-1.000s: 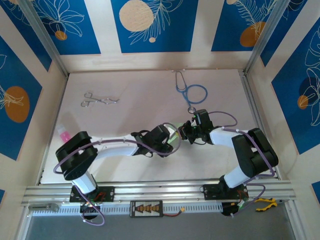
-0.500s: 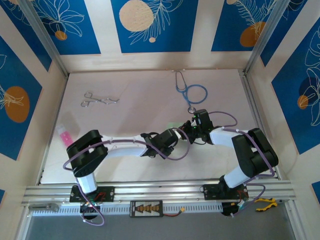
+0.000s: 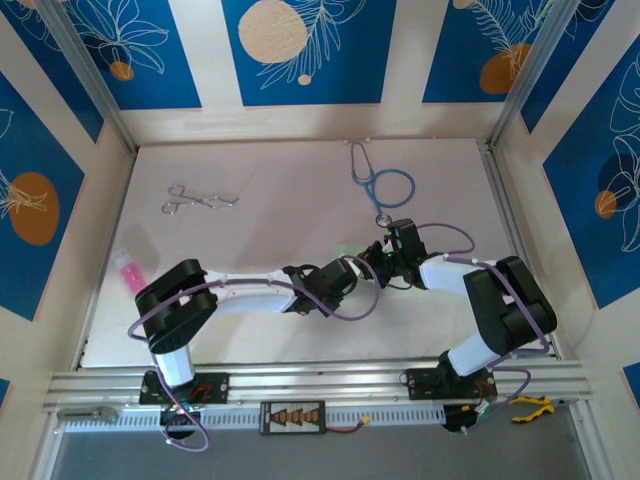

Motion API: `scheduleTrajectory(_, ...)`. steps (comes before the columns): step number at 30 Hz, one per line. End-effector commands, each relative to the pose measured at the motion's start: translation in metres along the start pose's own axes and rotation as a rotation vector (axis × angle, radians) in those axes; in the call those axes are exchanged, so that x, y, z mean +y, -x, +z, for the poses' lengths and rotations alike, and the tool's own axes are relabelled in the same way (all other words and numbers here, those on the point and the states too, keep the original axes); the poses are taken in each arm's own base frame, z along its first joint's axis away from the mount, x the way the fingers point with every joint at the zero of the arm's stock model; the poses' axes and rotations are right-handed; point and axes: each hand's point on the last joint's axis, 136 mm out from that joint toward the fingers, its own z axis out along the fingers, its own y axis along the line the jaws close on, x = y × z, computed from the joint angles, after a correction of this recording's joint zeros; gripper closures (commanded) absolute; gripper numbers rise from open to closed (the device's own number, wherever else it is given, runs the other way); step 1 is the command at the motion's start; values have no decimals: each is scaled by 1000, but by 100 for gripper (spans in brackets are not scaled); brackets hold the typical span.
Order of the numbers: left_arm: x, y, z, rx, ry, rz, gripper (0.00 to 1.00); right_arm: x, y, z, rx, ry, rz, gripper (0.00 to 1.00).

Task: Fold a paper plane with a square sheet of paper (pick it up from the middle)
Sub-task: Fold the wing for the fifth time at the center of the table.

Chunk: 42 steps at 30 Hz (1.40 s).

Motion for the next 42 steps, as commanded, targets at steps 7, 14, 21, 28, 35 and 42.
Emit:
scheduleTrajectory(7,1,2,1,12,33,11,87,-5,-6,0,20,2,13,100)
scheduleTrajectory(14,2,-3,4,25,38,-7,99,-3,-6,-3,19,8,-8,98)
scheduleTrajectory(21,1,-5,6,36,20,-79,100,-7,2,-25,-46,-28,-75,77)
scheduleTrajectory(28,-6,-3,13,29,-114,-257,100,-18,10,-57,-148,-76,-133,67)
scheduleTrajectory(35,-7,-7,23,47,-165,-350,100,-26,12,-71,-189,-64,-107,67)
scheduleTrajectory(42,-11,-14,30,53,-183,-416,100,-32,9,-72,-183,-66,-100,67)
